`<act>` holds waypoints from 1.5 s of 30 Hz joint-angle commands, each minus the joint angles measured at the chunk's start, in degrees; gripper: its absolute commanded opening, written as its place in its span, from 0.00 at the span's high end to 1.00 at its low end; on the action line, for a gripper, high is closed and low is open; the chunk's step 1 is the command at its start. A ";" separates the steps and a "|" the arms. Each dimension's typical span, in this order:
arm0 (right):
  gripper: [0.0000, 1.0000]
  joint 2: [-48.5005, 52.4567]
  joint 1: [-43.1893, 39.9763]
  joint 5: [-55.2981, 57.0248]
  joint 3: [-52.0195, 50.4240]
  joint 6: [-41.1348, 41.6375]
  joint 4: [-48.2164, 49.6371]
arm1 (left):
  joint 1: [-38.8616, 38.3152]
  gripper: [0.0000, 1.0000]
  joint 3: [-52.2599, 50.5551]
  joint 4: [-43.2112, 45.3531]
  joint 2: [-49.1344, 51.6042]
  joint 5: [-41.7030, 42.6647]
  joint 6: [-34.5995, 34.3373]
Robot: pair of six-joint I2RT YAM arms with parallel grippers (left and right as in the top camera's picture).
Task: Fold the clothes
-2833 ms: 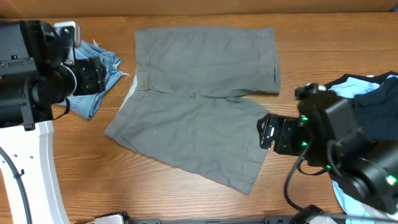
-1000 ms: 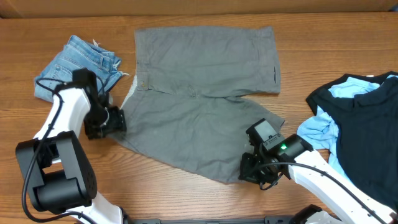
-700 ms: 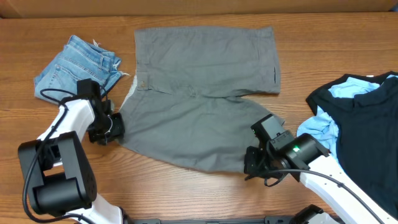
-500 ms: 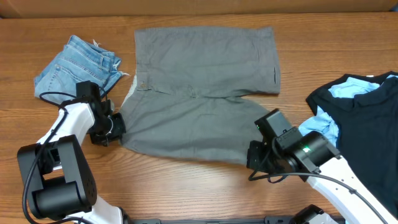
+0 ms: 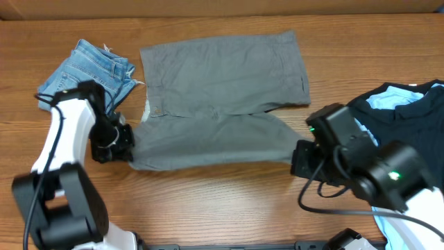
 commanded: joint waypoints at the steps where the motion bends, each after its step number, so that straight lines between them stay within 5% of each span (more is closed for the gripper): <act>1: 0.96 -1.25 -0.20 2.45 7.34 -0.15 -1.05 | 0.09 0.96 5.07 -3.91 -7.32 -0.11 2.14; 13: 0.94 -0.09 -0.22 12.37 16.81 0.07 -0.96 | 0.09 0.96 9.55 -5.79 -23.04 -5.86 0.96; 21: 0.93 10.21 -0.79 28.04 16.76 -0.70 5.66 | -0.04 0.96 9.49 2.10 -17.27 -5.64 -0.98; 26: 0.96 19.69 -5.31 27.74 16.76 -4.04 12.81 | -0.04 0.96 9.49 3.15 -9.18 -5.64 -0.96; 31: 0.96 25.38 -10.03 12.76 16.76 -10.29 10.71 | -0.02 0.96 9.49 3.67 -5.38 -5.62 -0.92; 39: 0.69 24.87 -10.45 -2.93 16.76 -13.97 -1.38 | -0.02 0.96 9.51 1.97 -7.89 -5.64 -0.35; 45: 0.56 24.87 -0.22 -3.82 14.19 -12.02 -7.98 | -0.02 0.96 9.51 -0.28 -10.82 -5.73 0.50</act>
